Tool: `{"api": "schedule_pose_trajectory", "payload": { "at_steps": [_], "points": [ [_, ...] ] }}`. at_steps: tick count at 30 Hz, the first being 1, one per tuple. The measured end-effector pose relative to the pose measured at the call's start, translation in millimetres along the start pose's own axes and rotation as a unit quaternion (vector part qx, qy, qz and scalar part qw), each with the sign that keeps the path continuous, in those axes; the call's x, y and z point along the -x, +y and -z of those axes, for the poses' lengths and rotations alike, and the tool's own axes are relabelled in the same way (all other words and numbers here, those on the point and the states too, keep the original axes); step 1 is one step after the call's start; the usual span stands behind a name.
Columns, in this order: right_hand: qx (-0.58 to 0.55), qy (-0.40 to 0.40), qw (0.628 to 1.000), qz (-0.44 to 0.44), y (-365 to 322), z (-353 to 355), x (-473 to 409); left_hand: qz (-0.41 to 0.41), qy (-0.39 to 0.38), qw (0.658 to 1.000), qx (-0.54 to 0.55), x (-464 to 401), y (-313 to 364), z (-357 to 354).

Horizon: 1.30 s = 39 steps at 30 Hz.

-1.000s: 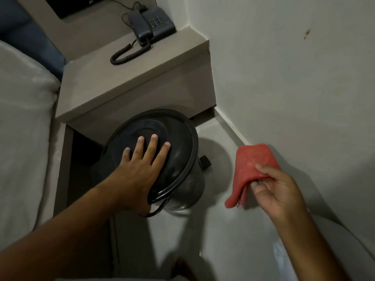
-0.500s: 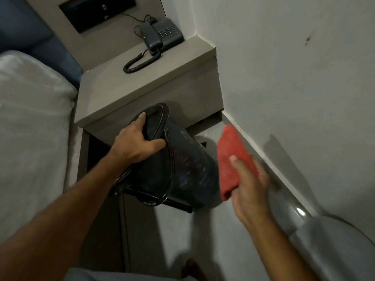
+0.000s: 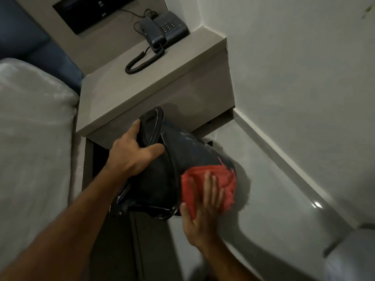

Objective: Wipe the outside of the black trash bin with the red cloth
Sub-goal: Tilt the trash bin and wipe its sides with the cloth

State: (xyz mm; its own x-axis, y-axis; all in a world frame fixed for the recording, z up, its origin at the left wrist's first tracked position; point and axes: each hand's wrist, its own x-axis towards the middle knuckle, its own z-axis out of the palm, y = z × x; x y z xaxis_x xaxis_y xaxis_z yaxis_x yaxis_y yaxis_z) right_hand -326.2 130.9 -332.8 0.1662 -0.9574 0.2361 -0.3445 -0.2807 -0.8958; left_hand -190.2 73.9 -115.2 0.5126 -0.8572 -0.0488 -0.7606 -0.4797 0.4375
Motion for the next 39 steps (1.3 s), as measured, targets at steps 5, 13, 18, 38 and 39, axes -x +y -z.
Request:
{"api": "schedule_pose_trajectory", "payload": {
  "at_steps": [5,13,18,38,39],
  "points": [
    [-0.094,0.03,0.944,-0.314,0,24,-35,0.005,-0.026,1.0,0.005,-2,2,0],
    [-0.352,-0.161,0.899,-0.203,-109,43,-122,-0.005,0.005,1.0,-0.011,4,1,-3],
    [-0.19,-0.125,0.974,-0.001,-103,43,-125,0.019,0.0,0.999,-0.043,-2,12,-8],
    [-0.28,-0.044,0.959,0.031,-86,38,-89,0.007,-0.039,0.999,-0.015,2,8,0],
    [-0.314,-0.059,0.947,0.032,-86,40,-99,0.008,-0.036,0.999,-0.015,2,6,-1]
  ]
}}
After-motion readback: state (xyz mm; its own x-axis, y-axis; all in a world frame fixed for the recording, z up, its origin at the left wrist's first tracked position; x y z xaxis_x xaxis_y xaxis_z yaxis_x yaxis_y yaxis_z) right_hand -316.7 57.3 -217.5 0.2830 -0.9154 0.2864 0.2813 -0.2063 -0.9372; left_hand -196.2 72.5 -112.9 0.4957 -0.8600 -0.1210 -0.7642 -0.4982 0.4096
